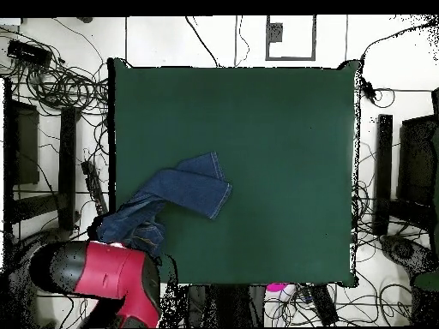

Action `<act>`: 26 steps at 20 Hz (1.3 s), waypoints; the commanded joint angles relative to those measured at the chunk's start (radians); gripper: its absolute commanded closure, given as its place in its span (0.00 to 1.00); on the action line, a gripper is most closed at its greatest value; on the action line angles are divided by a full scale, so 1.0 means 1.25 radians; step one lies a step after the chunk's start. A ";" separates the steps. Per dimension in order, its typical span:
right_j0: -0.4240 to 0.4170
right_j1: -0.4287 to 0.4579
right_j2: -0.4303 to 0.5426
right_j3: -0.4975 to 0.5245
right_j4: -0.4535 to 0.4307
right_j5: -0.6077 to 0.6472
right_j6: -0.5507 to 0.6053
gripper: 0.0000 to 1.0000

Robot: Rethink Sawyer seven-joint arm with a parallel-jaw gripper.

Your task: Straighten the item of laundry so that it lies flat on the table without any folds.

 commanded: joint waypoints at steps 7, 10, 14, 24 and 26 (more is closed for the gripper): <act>-0.063 -0.067 0.105 -0.112 -0.157 0.314 -0.008 1.00; -0.074 -0.070 0.116 -0.110 -0.163 0.310 -0.004 1.00; -0.077 -0.074 0.125 -0.102 -0.163 0.303 0.014 1.00; -0.092 -0.085 0.139 -0.073 -0.150 0.296 0.027 1.00; -0.096 -0.104 0.131 -0.078 -0.160 0.347 0.033 1.00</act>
